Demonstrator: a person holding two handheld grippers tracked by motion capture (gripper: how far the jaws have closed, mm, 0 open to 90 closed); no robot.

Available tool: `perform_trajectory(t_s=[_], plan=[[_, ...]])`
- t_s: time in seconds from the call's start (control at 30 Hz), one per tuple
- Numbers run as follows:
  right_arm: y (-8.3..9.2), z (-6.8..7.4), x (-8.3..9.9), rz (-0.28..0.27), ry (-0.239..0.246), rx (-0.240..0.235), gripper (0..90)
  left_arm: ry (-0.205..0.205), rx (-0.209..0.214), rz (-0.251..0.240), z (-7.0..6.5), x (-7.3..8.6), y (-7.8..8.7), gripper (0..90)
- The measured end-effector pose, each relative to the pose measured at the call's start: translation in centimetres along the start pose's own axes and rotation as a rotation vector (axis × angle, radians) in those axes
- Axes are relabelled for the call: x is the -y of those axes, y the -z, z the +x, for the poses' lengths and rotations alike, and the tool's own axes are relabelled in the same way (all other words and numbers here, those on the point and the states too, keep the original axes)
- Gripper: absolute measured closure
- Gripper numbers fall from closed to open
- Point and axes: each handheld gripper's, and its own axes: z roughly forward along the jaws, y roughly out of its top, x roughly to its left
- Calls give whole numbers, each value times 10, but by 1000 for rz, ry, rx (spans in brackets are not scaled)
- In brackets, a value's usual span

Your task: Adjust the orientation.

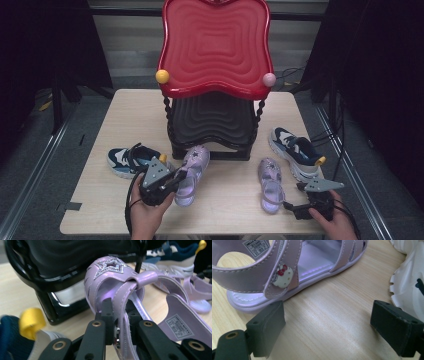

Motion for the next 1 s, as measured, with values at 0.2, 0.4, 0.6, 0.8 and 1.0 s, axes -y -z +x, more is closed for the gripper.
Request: perform_trajectory(t_s=[0.2, 0.4, 0.6, 0.8, 1.0], plan=[[0, 0, 0, -2, 0, 1, 116, 4, -26, -45, 2, -9, 6, 815], [1, 1, 1, 1, -4, 7, 116, -7, -57, -78, 3, -22, 5, 815], [2, 2, 1, 1, -4, 5, 116, 3, -86, -110, 2, -32, 1, 816], [2, 2, 1, 0, -4, 4, 116, -25, -144, -130, -5, -46, -8, 815], [2, 2, 2, 1, -3, 4, 116, -13, -176, -152, -5, -53, -19, 816]])
